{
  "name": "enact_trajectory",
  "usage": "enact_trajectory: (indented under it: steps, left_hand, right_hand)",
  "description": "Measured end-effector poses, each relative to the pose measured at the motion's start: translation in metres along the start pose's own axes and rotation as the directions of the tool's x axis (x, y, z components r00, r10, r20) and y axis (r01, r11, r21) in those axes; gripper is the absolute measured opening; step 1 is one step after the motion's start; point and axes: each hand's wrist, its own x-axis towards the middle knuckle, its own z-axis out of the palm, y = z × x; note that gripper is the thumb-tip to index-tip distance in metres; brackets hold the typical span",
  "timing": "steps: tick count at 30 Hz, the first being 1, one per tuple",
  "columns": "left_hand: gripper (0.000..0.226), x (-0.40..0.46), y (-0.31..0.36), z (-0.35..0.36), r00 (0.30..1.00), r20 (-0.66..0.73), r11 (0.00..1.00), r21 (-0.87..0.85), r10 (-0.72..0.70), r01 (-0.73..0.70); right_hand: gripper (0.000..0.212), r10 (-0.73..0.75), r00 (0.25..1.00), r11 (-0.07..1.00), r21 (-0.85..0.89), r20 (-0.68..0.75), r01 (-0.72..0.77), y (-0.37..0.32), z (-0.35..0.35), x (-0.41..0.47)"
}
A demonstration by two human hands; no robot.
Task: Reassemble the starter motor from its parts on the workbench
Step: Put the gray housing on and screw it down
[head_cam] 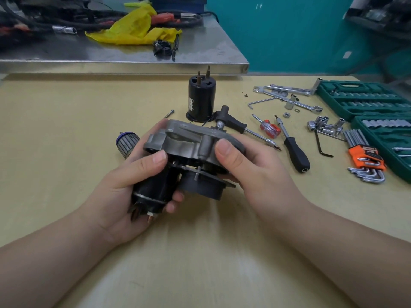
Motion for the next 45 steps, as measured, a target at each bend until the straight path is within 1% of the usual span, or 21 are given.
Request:
enact_trajectory:
  steps: [3,11,14,17,19,20,21,23,24,26,27,29,31,32,33,35,37,39,41,43,45]
  left_hand:
    - [0.099,0.001,0.000,0.000,1.000,-0.015,1.000,-0.004,0.000,0.000]
    - [0.100,0.004,0.001,-0.006,0.999,0.033,1.000,-0.027,0.005,-0.004]
    - [0.097,0.005,0.000,-0.008,0.999,0.036,1.000,-0.020,0.007,-0.007]
    - [0.098,0.005,0.000,-0.009,1.000,0.029,1.000,-0.028,-0.009,0.010]
    - [0.090,0.006,0.000,-0.010,1.000,0.021,0.999,-0.040,-0.020,0.020]
    - [0.081,0.006,0.000,-0.010,1.000,0.019,0.999,-0.048,-0.023,0.024]
    - [0.071,0.006,0.001,-0.011,1.000,0.018,0.998,-0.060,-0.025,0.026]
    - [0.053,0.006,0.003,-0.014,0.999,0.023,0.994,-0.106,-0.035,0.038]
    - [0.047,0.006,0.004,-0.015,0.998,0.037,0.988,-0.144,-0.043,0.048]
    - [0.041,0.006,0.006,-0.020,0.993,0.096,0.964,-0.251,-0.064,0.086]
    - [0.040,0.006,0.006,-0.022,0.988,0.134,0.946,-0.302,-0.078,0.115]
    - [0.037,0.008,0.006,-0.026,0.963,0.243,0.895,-0.395,-0.115,0.207]
    - [0.040,0.008,0.006,-0.028,0.923,0.359,0.839,-0.455,-0.135,0.300]
    - [0.045,0.008,0.006,-0.027,0.917,0.372,0.834,-0.452,-0.146,0.316]
    - [0.053,0.009,0.006,-0.025,0.926,0.340,0.859,-0.413,-0.162,0.302]
    - [0.073,0.009,0.005,-0.017,0.973,0.154,0.950,-0.234,-0.174,0.207]
    - [0.087,0.009,0.003,-0.008,0.989,-0.004,0.986,-0.079,-0.146,0.145]
    - [0.087,0.011,-0.001,-0.002,0.990,-0.071,0.993,0.008,-0.119,0.120]
    - [0.084,0.011,-0.004,0.001,0.986,-0.120,0.991,0.046,-0.115,0.122]
    - [0.094,0.012,-0.005,0.000,0.987,-0.095,0.990,0.047,-0.127,0.132]
    - [0.105,0.013,-0.004,-0.001,0.993,0.004,0.993,0.008,-0.114,0.114]
  right_hand:
    - [0.036,0.000,1.000,0.999,-0.040,0.008,0.001,0.000,0.001,-0.001]
    - [0.034,-0.024,0.997,0.999,-0.020,0.073,0.025,-0.006,-0.005,0.005]
    - [0.034,-0.004,0.999,1.000,-0.021,0.054,0.005,-0.002,-0.004,0.006]
    - [0.030,-0.030,0.999,1.000,0.002,0.043,0.030,-0.002,-0.001,0.006]
    - [0.026,-0.067,0.996,0.998,-0.009,0.058,0.068,-0.002,-0.001,0.006]
    - [0.026,-0.082,0.994,0.996,-0.019,0.066,0.083,0.000,-0.002,0.006]
    - [0.032,-0.090,0.993,0.995,-0.027,0.072,0.092,0.001,-0.004,0.006]
    - [0.058,-0.116,0.986,0.990,-0.070,0.118,0.125,0.002,-0.012,0.006]
    - [0.069,-0.141,0.976,0.978,-0.132,0.163,0.163,0.001,-0.017,0.006]
    - [0.085,-0.183,0.950,0.913,-0.315,0.252,0.259,-0.002,-0.021,0.008]
    - [0.090,-0.205,0.943,0.877,-0.378,0.262,0.296,-0.002,-0.020,0.009]
    - [0.089,-0.269,0.939,0.846,-0.413,0.216,0.337,-0.001,-0.017,0.009]
    - [0.087,-0.321,0.931,0.832,-0.419,0.173,0.364,0.001,-0.012,0.008]
    - [0.086,-0.342,0.924,0.824,-0.418,0.169,0.381,0.001,-0.011,0.007]
    - [0.086,-0.365,0.915,0.814,-0.417,0.173,0.404,0.000,-0.012,0.006]
    - [0.088,-0.421,0.889,0.784,-0.421,0.181,0.457,-0.004,-0.013,0.003]
    - [0.090,-0.486,0.857,0.739,-0.442,0.174,0.509,-0.009,-0.011,0.001]
    - [0.090,-0.542,0.827,0.691,-0.479,0.150,0.540,-0.014,-0.007,0.001]
    - [0.087,-0.566,0.814,0.668,-0.504,0.133,0.548,-0.018,-0.003,0.000]
    - [0.087,-0.558,0.821,0.668,-0.522,0.120,0.531,-0.021,0.000,0.000]
    - [0.087,-0.554,0.825,0.655,-0.551,0.115,0.517,-0.023,0.003,0.000]
